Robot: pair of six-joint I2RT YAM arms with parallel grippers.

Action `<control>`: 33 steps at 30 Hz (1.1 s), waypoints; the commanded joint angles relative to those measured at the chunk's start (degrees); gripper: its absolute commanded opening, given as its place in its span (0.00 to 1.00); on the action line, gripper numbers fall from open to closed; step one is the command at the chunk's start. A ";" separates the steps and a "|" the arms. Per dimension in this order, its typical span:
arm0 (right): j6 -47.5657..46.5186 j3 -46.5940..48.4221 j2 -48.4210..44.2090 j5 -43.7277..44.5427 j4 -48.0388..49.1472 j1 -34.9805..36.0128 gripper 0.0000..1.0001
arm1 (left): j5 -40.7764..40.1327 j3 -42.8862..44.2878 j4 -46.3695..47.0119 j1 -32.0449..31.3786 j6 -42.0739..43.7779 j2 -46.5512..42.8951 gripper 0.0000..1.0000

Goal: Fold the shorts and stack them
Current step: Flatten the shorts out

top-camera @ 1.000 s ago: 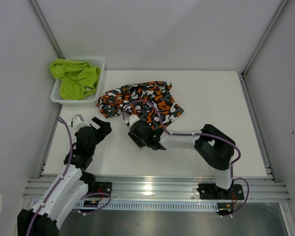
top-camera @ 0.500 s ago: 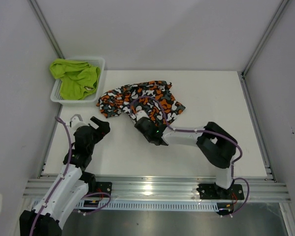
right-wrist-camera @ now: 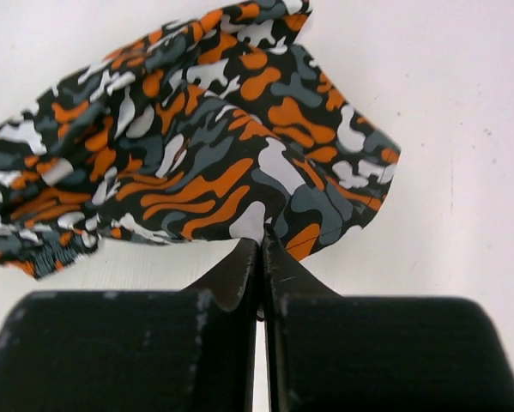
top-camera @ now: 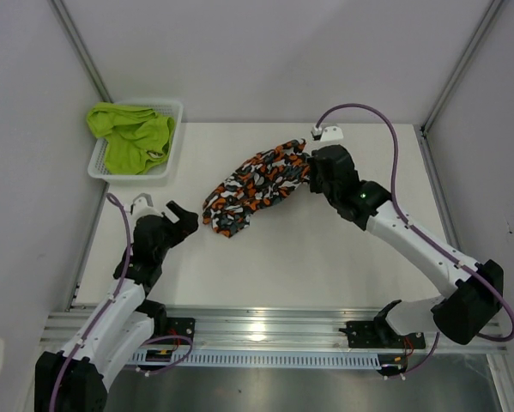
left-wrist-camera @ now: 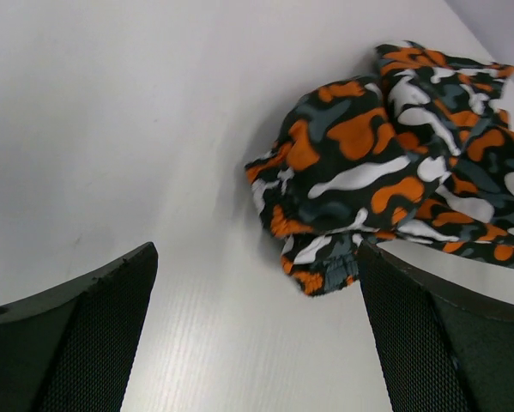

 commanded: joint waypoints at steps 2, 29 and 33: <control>1.14 7.72 1.18 -1.83 -2.94 -2.35 0.00 | 9.90 -1.11 11.05 0.46 3.90 1.06 0.99; -3.43 44.31 17.89 -5.97 -16.30 -4.38 0.00 | 23.09 -3.41 25.81 -13.69 8.91 6.75 0.77; -3.96 45.19 18.32 -5.88 -17.09 -4.90 0.00 | 22.67 -1.82 30.84 -21.06 11.89 10.46 0.76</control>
